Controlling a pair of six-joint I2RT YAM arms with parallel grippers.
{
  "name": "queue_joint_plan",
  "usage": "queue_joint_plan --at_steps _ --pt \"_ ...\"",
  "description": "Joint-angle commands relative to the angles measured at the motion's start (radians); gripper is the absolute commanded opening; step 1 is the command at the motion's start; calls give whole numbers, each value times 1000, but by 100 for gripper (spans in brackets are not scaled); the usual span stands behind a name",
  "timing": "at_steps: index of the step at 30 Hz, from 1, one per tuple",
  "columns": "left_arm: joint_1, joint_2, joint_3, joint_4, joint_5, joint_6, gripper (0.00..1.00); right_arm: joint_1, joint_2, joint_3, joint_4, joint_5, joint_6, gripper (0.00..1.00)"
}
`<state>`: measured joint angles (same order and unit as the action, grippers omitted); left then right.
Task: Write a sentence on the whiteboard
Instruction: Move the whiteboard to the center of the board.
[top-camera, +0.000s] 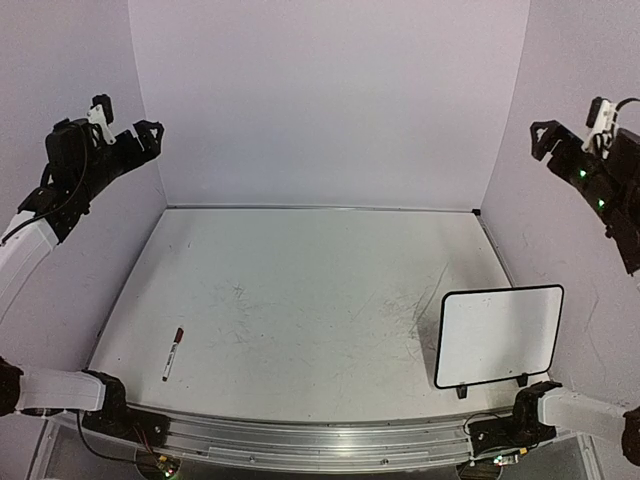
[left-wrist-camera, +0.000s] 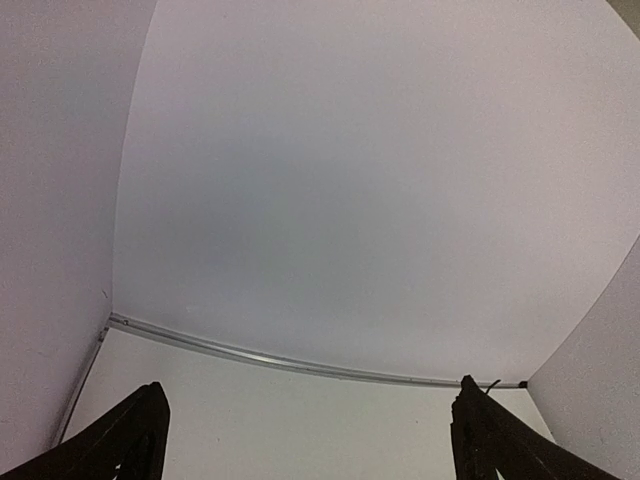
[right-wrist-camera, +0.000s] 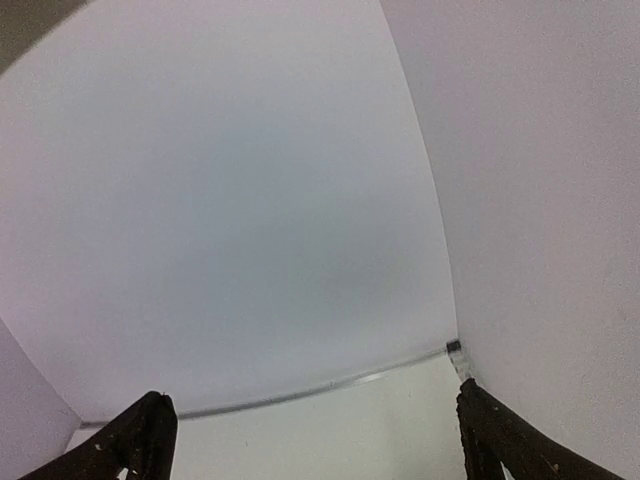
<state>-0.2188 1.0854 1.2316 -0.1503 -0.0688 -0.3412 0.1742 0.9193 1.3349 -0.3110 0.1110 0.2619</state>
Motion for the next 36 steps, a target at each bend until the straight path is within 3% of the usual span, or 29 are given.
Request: queue_joint_plan --at_steps 1,6,12,18,22,25,31,36 --pt "-1 31 29 1 80 -18 99 -5 50 -10 -139 -17 72 98" --pt "0 66 26 -2 144 -40 99 -5 41 -80 -152 -10 169 98" --pt "0 105 25 -11 204 -64 99 -5 8 -184 -181 -244 2 98" --pt "-2 150 2 -12 316 -118 99 -4 -24 -185 -379 -459 -85 98" --pt "-29 229 2 -7 424 -146 99 -1 -50 -183 -532 -496 -89 98" --pt "-117 290 11 -1 421 -144 99 9 -46 -179 -665 -463 -97 98" --pt "-357 446 45 78 469 -160 98 37 -26 -175 -739 -328 22 98" --pt "-549 576 23 295 599 -169 95 37 -34 -136 -665 -180 126 98"
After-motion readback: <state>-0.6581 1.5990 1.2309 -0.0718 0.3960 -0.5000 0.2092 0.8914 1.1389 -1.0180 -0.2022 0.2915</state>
